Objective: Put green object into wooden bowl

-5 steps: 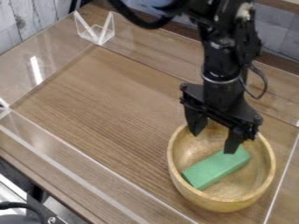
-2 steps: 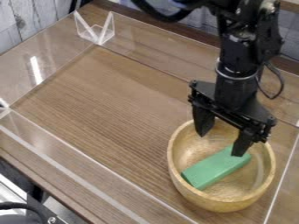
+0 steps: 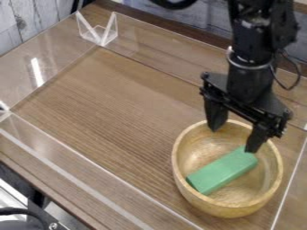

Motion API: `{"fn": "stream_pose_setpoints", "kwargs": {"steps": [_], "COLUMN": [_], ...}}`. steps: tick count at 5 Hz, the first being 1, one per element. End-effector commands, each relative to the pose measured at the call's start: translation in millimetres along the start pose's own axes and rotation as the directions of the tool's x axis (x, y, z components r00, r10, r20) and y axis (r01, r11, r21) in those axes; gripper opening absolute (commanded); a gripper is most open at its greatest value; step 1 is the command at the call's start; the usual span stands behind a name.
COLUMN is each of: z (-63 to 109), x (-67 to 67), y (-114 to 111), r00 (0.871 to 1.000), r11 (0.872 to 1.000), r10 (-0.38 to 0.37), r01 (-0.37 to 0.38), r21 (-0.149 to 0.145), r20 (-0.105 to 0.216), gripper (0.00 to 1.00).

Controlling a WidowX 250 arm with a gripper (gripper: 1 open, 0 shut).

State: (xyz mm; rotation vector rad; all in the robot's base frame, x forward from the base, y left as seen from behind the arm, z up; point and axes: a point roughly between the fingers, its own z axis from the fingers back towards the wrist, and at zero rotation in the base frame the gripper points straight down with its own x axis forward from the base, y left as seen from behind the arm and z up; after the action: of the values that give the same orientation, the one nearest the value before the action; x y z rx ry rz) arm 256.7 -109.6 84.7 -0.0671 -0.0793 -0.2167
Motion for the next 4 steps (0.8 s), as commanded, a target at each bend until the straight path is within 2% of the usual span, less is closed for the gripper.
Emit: {"fn": "stream_pose_setpoints", "kwargs": {"steps": [1, 2, 3, 4], "z": [-4.0, 8.0, 34.5, 52.1], "x": [8.3, 5.7, 6.8, 16.0], "y": [-8.9, 18.4, 61.1, 94.3], "r00": [0.999, 0.999, 0.993, 0.985], "r11": [1.0, 1.0, 0.996, 0.989], "r10": [-0.009, -0.031, 0.083, 0.13], "r01": [0.01, 0.031, -0.085, -0.137], "r21": [-0.008, -0.004, 0.023, 0.05], "r20": [0.032, 0.044, 0.087, 0.116], "gripper": [1.0, 1.0, 1.0, 1.0]}}
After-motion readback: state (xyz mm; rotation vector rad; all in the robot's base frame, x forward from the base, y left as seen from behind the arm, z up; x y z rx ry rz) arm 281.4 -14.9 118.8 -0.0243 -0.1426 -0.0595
